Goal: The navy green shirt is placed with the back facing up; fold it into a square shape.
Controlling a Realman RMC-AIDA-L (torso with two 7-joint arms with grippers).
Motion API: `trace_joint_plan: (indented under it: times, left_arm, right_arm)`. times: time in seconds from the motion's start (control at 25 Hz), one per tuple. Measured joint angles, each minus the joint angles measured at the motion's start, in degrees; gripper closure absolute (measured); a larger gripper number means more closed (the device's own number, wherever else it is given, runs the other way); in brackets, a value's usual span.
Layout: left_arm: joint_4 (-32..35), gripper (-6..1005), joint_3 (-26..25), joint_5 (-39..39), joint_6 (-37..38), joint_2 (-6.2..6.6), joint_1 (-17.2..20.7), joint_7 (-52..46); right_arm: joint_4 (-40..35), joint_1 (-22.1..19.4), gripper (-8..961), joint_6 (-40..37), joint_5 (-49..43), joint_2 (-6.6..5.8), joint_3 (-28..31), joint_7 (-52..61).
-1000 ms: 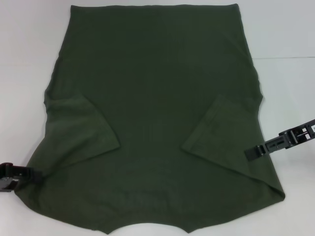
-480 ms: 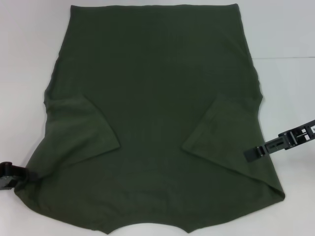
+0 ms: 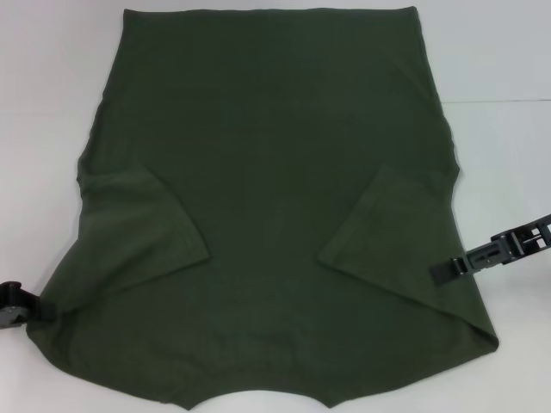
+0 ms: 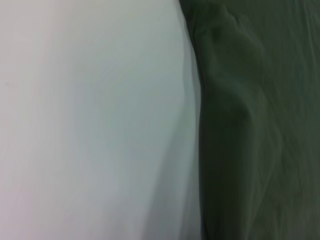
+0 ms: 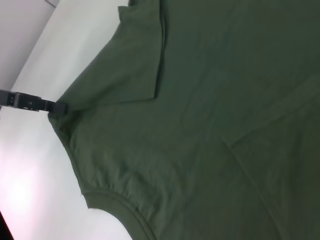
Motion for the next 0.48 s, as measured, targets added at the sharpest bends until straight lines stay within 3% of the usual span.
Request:
trace_joint_plan:
  times: [0.12, 0.32, 0.48]
  left_arm:
    - [-0.04, 995, -0.12, 0.00, 0.40, 0.07, -0.06, 0.00]
    - [-0.06, 995, -0.12, 0.00, 0.80, 0.09, -0.34, 0.00]
    - [-0.06, 994, -0.19, 0.00, 0.80, 0.08, -0.39, 0.00]
  right_arm:
    - [0.04, -0.43, 23, -0.18, 0.00, -0.74, 0.06, 2.35]
    - [0.11, -1.59, 23, -0.74, -0.13, -2.84, 0.04, 8.27]
    - [0.17, -2.74, 23, -1.95, -1.54, -3.61, 0.31, 10.72]
